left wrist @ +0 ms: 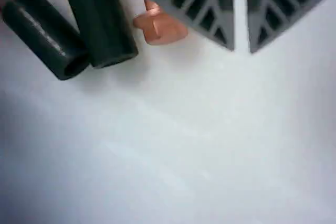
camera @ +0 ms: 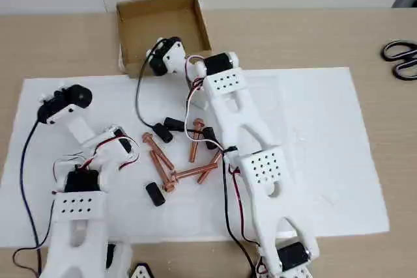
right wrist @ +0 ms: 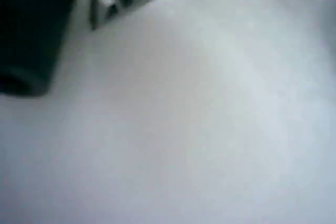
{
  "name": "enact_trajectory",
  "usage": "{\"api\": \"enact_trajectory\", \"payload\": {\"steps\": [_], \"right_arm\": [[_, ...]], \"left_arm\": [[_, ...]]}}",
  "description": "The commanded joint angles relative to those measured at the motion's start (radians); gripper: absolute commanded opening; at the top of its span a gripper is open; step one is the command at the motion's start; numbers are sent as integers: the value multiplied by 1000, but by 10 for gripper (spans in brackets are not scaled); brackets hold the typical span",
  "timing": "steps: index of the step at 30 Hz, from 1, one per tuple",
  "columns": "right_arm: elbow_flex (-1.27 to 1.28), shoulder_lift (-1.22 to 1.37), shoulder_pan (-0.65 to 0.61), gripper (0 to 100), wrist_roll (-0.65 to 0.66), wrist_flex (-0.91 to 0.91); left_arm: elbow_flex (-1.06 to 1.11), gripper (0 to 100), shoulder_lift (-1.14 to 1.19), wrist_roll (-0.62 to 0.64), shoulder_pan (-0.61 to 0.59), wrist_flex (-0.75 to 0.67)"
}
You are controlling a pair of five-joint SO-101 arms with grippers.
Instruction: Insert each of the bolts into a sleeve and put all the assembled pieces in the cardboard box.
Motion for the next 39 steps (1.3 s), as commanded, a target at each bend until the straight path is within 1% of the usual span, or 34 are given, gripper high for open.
{"api": "enact_trajectory", "payload": {"steps": [1,6,9,13,16,20,24,28,33,39], "right_arm": [[-17,-15,8,153,5,68],[-126,-65,-7,153,-8,196],[-169,-88,-13,153,-38,214],[-175,-127,-33,154,-44,223],[-175,-153,-47,158,-63,213],[-169,-162,-54,229,-60,179],[-167,-159,-53,220,-58,159],[-167,-134,-25,216,-57,111],[-169,-54,-7,216,-25,76],[-170,27,-7,216,-23,19]], "left_arm": [[-47,8,2,0,-3,3],[-47,8,2,0,-3,5],[-47,8,2,0,-3,3],[-47,8,2,0,-3,3],[-47,8,2,0,-3,2],[-47,8,2,0,-3,2],[-47,8,2,0,-3,2],[-47,8,2,0,-3,2],[-47,8,2,0,-3,3],[-47,8,2,0,-3,5]]}}
